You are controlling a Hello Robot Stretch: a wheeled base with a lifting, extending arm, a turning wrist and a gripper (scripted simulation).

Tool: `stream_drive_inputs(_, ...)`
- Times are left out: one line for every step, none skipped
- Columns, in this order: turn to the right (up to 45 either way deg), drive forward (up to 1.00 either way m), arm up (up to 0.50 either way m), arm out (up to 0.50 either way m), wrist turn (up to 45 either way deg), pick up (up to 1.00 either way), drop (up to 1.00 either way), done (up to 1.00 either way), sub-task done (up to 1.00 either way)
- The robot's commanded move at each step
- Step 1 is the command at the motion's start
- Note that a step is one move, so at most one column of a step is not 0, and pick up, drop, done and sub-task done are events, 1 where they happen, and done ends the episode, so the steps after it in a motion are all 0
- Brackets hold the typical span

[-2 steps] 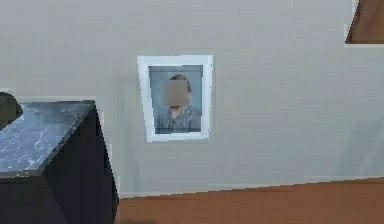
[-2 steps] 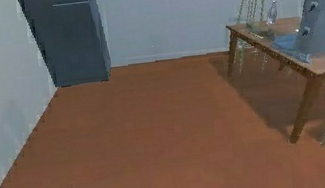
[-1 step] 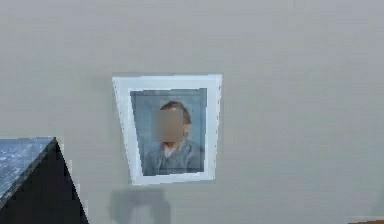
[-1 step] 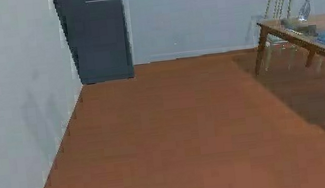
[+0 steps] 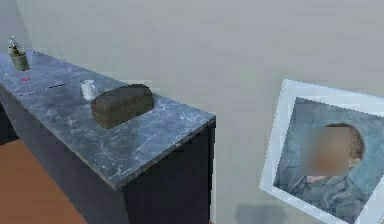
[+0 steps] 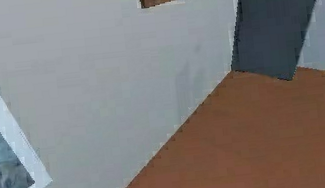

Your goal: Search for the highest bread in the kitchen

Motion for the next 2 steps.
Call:
stream_drive_inputs(-18.0,0.0,0.0,0.0,0.0,0.0,0.0,0.0,0.0)
stream_drive_inputs(0.0,0.0,0.0,0.0,0.0,0.0,0.0,1.0,0.0)
